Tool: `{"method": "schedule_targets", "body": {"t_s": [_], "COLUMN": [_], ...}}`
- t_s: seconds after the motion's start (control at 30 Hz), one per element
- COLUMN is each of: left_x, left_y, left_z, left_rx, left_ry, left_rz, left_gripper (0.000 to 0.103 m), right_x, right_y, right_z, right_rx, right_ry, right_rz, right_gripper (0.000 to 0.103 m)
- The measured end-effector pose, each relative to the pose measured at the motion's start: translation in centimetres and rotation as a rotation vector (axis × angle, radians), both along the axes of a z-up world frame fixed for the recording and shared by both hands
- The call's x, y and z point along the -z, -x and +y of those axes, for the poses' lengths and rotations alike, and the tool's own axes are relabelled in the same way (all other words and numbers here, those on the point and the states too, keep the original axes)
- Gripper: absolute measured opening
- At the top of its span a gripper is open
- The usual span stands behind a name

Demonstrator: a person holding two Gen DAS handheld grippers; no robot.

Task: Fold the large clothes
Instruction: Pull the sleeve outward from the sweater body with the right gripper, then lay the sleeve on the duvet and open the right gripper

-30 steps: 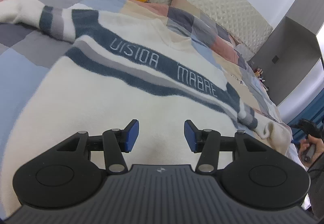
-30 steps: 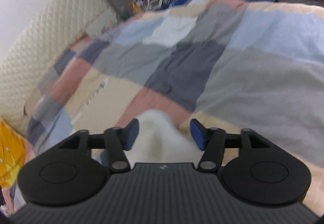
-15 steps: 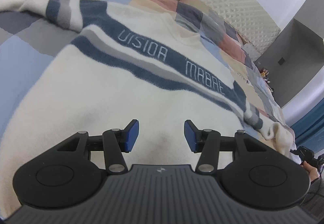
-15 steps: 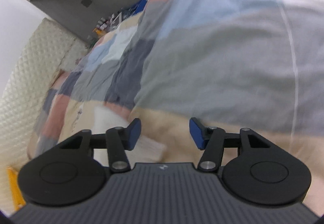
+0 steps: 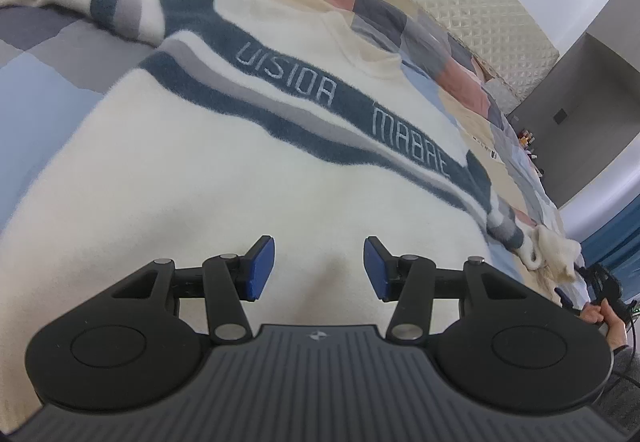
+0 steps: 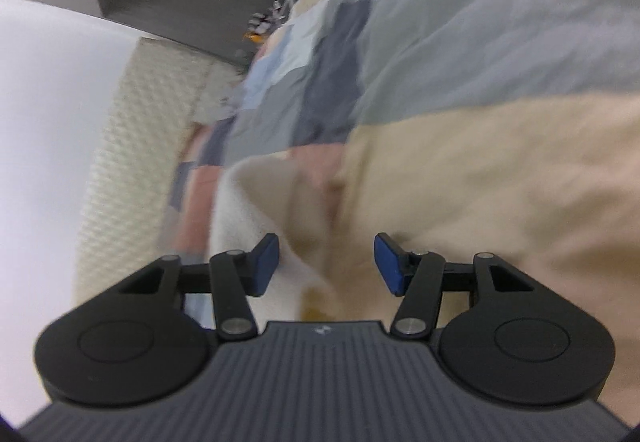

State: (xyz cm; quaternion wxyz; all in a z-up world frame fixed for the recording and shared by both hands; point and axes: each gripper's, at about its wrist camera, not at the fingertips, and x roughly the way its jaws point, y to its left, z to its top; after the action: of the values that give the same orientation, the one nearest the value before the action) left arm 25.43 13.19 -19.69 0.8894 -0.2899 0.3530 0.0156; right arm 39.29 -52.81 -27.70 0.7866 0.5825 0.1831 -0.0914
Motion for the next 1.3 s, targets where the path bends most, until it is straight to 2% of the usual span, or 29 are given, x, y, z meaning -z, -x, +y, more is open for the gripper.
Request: {"method": "schedule_targets", "body": {"t_s": [0.1, 0.23, 0.3, 0.37, 0.43, 0.5, 0.67, 0.8, 0.9, 0.97, 1.03, 1.17, 1.3], "left_x": [0.0, 0.0, 0.0, 0.0, 0.0, 0.0, -0.1, -0.3, -0.6, -0.5, -0.3, 0.0, 0.0], "left_y": [0.0, -0.1, 0.0, 0.0, 0.0, 0.0, 0.1, 0.1, 0.2, 0.1, -0.1, -0.3, -0.4], "left_z": [-0.2, -0.2, -0.2, -0.2, -0.2, -0.2, -0.2, -0.4, -0.7, -0.8, -0.9, -1.1, -1.1], "left_rx": [0.005, 0.003, 0.003, 0.003, 0.004, 0.005, 0.005, 0.014, 0.023, 0.028, 0.029, 0.037, 0.039], "left_ry": [-0.003, -0.002, 0.001, 0.001, 0.004, 0.006, 0.007, 0.004, -0.007, -0.015, -0.018, -0.018, -0.023], "left_rz": [0.0, -0.003, -0.003, -0.004, -0.006, -0.008, -0.011, -0.021, -0.026, -0.022, -0.013, -0.002, 0.003], "left_gripper": [0.055, 0.055, 0.055, 0.055, 0.055, 0.055, 0.055, 0.055, 0.055, 0.055, 0.055, 0.055, 0.055], "right_x": [-0.8, -1.4, -2.0, -2.8, -3.3, -3.8, -7.7, -12.6, -15.4, -16.4, -17.8, -19.6, -19.6], "right_y": [0.3, 0.1, 0.3, 0.6, 0.3, -0.2, -0.5, -1.5, -2.1, -1.8, -1.4, -3.1, -4.9], "right_z": [1.3, 2.8, 3.5, 3.9, 4.0, 4.1, 2.8, -0.4, -2.9, -4.7, -5.7, -5.6, -5.0], "right_rx": [0.027, 0.009, 0.0, -0.004, -0.021, -0.058, -0.086, -0.089, -0.06, -0.002, 0.046, 0.043, 0.032], "right_ry": [-0.023, -0.078, -0.059, 0.003, 0.043, 0.109, 0.355, 0.554, 0.652, 0.639, 0.614, 0.666, 0.714], "right_rz": [-0.046, -0.083, -0.088, -0.075, -0.04, 0.01, 0.073, 0.108, 0.132, 0.119, 0.046, 0.052, 0.076], "right_gripper": [0.056, 0.056, 0.056, 0.047, 0.023, 0.011, 0.009, 0.009, 0.009, 0.009, 0.008, 0.008, 0.008]}}
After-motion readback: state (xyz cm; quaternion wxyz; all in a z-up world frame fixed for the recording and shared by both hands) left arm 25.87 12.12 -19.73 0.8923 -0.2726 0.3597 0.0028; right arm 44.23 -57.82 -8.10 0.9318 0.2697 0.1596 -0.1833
